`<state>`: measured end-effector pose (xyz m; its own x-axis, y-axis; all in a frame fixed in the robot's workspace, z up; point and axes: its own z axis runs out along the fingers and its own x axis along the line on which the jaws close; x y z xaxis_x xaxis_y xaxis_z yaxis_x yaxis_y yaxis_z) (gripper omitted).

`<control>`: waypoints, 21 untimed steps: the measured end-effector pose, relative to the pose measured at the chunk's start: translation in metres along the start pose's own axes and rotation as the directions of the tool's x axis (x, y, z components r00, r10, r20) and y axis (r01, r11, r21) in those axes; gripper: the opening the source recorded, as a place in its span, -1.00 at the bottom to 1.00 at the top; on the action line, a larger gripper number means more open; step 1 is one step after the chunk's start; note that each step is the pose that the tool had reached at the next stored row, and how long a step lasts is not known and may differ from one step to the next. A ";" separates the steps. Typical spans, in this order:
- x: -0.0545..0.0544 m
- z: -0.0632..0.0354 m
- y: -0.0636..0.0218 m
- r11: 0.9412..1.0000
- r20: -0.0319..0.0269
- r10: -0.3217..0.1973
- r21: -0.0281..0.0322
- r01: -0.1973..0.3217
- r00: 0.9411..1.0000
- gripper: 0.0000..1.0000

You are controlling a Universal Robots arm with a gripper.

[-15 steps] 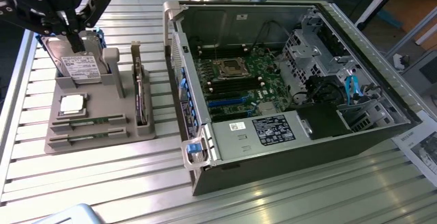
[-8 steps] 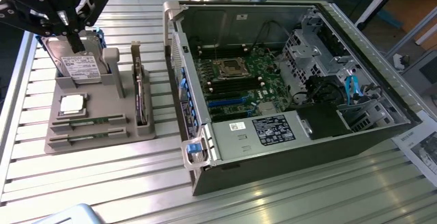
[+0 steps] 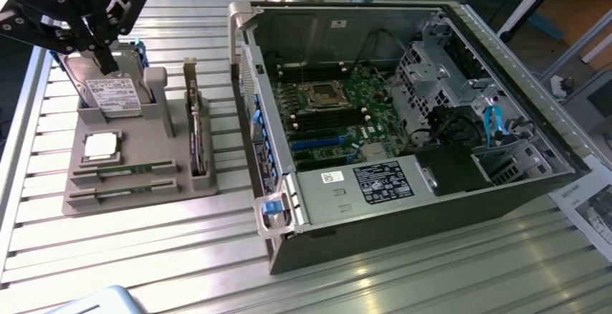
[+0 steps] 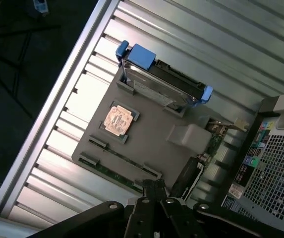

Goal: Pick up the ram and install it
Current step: 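Pick up the ram and move it above insertion slot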

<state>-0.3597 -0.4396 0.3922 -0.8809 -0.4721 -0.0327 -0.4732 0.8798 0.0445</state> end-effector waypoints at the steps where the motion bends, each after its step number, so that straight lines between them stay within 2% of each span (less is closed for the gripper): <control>1: 0.000 0.0001 0.0000 1.000 -0.001 -0.015 -0.001 0.015 1.000 -0.80; 3: 0.000 0.0003 0.0000 0.998 -0.002 -0.057 -0.002 0.057 0.998 -0.80; 8: 0.000 0.0009 0.0000 0.987 -0.007 -0.162 -0.006 0.162 0.987 -0.80; 9: 0.000 0.0011 0.0000 0.981 -0.008 -0.195 -0.007 0.195 0.981 -0.80; 12: 0.000 0.0015 -0.0001 0.956 -0.012 -0.292 -0.012 0.292 0.956 -0.80; 16: 0.000 0.0016 -0.0001 0.933 -0.014 -0.359 -0.015 0.359 0.933 -0.80; 18: 0.000 0.0017 0.0000 0.920 -0.016 -0.393 -0.016 0.393 0.919 -0.80; 21: 0.000 0.0017 0.0000 0.895 -0.018 -0.447 -0.018 0.447 0.894 -0.80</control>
<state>-0.3599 -0.4395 0.3905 -0.5765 -0.8165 -0.0315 -0.8169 0.5751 0.0436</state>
